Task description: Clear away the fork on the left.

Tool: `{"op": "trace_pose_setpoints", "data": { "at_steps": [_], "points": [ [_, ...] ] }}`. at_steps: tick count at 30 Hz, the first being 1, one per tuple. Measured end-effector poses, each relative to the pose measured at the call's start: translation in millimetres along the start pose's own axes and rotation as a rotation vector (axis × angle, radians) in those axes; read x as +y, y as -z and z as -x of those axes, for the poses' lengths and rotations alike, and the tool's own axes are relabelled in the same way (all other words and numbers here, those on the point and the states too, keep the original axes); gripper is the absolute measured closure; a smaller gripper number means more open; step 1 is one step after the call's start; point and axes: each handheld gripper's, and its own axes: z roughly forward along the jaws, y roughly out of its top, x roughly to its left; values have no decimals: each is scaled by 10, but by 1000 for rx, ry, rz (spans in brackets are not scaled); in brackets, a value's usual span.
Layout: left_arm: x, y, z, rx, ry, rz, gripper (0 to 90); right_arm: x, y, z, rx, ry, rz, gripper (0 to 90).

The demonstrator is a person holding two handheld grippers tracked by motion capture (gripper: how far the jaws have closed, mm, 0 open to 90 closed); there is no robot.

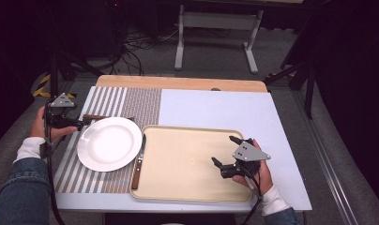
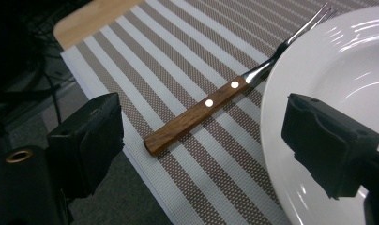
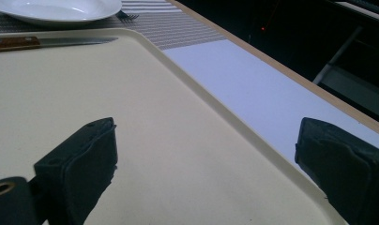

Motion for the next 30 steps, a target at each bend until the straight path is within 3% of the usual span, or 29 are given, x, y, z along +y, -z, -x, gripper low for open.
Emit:
{"op": "trace_pose_setpoints", "data": {
  "at_steps": [9,18,24,30],
  "points": [
    [64,-287,-214,-26,8,-101,141,-13,13,85,-17,-27,-9,69],
    [94,-546,-216,-92,-26,-186,192,-24,10,122,-15,-45,-15,70],
    [94,-599,-211,-159,-35,-196,293,-19,11,110,-15,-42,-20,72],
    [104,-582,-214,-218,-47,-204,496,-22,3,113,-9,-46,-26,73]
  ]
}}
